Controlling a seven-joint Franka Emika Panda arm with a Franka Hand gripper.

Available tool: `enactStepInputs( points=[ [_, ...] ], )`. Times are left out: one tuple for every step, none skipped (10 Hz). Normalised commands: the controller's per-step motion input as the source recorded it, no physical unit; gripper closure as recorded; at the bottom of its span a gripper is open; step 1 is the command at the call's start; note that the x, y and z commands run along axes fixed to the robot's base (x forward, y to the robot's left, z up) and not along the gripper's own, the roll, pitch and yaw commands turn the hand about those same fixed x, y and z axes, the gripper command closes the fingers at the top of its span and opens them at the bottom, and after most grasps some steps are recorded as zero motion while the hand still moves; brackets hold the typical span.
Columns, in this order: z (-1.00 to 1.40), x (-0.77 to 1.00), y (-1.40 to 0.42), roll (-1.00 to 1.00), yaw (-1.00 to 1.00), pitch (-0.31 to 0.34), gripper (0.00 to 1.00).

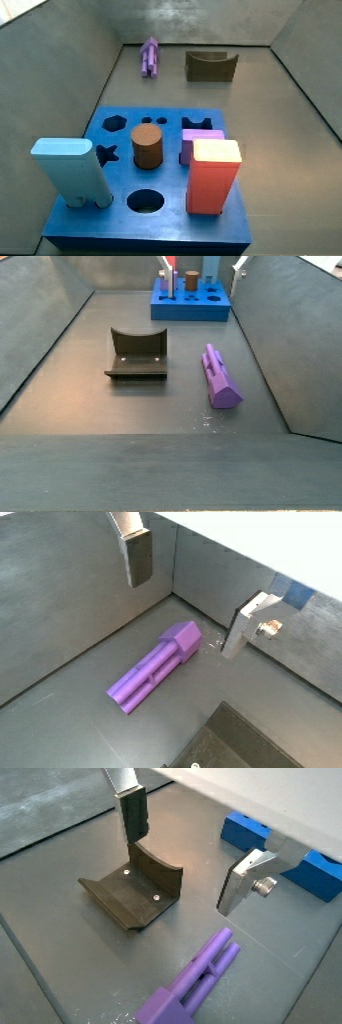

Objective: Pick up the 3 prong object. Move up. Rotate the 3 prong object. Place the 3 prong object on the fixture. Regrasp the 3 prong object. Move to above the board. Insert the 3 prong object.
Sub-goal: Pick up the 3 prong object.

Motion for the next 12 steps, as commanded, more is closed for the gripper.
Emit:
enactStepInputs(
  points=[
    [-0.29,0.0,-0.07,0.0,0.0,-0.017,0.0],
    [-0.7,-0.21,-0.08,0.0,0.1,-0.139,0.0],
    [-0.55,-0.14,-0.06,0.0,0.09,-0.123,0.0],
    [-0.46,-0.1,0.0,0.0,0.08,-0.121,0.0],
    [-0.51,-0.11,0.0,-0.05,0.13,-0.16,0.0],
    [-0.5,-0.01,0.0,-0.08,0.27,-0.156,0.0],
    [-0.41,0.0,0.0,-0.08,0.33,-0.163,0.0],
    [-0.47,0.0,0.0,-0.05,0.34,-0.15,0.0],
    [-0.47,0.0,0.0,-0.01,0.29,-0.121,0.0],
    [-0.51,0.0,0.0,0.0,0.3,-0.109,0.0],
    [-0.54,-0.12,0.0,0.0,0.2,-0.084,0.0],
    [-0.53,-0.27,0.0,0.03,0.0,-0.073,0.0]
  ],
)
